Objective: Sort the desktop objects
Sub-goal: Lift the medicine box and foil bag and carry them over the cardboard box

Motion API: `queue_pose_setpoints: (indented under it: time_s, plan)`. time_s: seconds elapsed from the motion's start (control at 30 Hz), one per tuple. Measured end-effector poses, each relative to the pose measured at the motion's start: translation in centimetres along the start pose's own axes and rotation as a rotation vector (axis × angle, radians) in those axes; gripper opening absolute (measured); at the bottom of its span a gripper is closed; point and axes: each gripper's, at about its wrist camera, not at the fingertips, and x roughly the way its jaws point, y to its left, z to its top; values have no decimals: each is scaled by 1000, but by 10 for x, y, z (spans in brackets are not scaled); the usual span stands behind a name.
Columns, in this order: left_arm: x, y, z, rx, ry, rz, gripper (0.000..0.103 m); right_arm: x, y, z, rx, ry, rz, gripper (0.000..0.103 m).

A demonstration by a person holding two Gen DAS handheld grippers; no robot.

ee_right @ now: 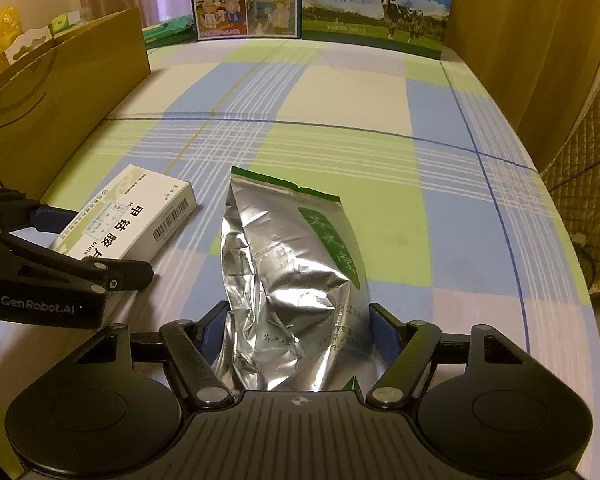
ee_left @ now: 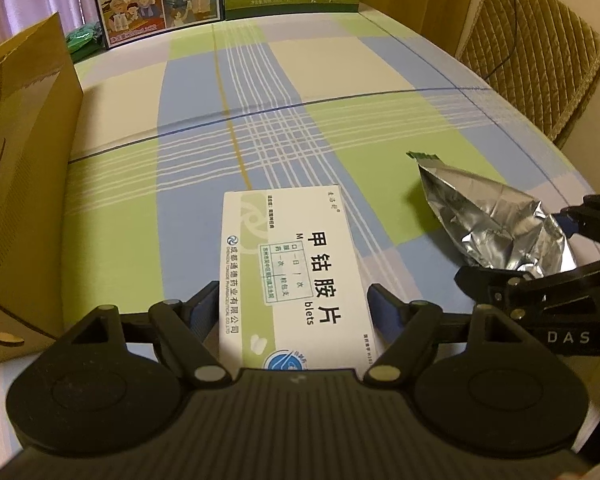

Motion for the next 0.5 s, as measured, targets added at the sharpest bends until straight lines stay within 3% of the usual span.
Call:
queue_pose_setpoints:
  time_s: [0.07, 0.17, 0.5]
  plan:
    - [-1, 0, 0, 4, 1, 1, 68, -2, -1, 0, 4, -8, -8, 57]
    - [-3, 1, -2, -2, 3, 0, 68, -5, -2, 0, 16, -17, -11, 52]
    - [-27, -4, -12, -13, -27, -6, 67, -25, 1, -6, 69, -38, -15, 49]
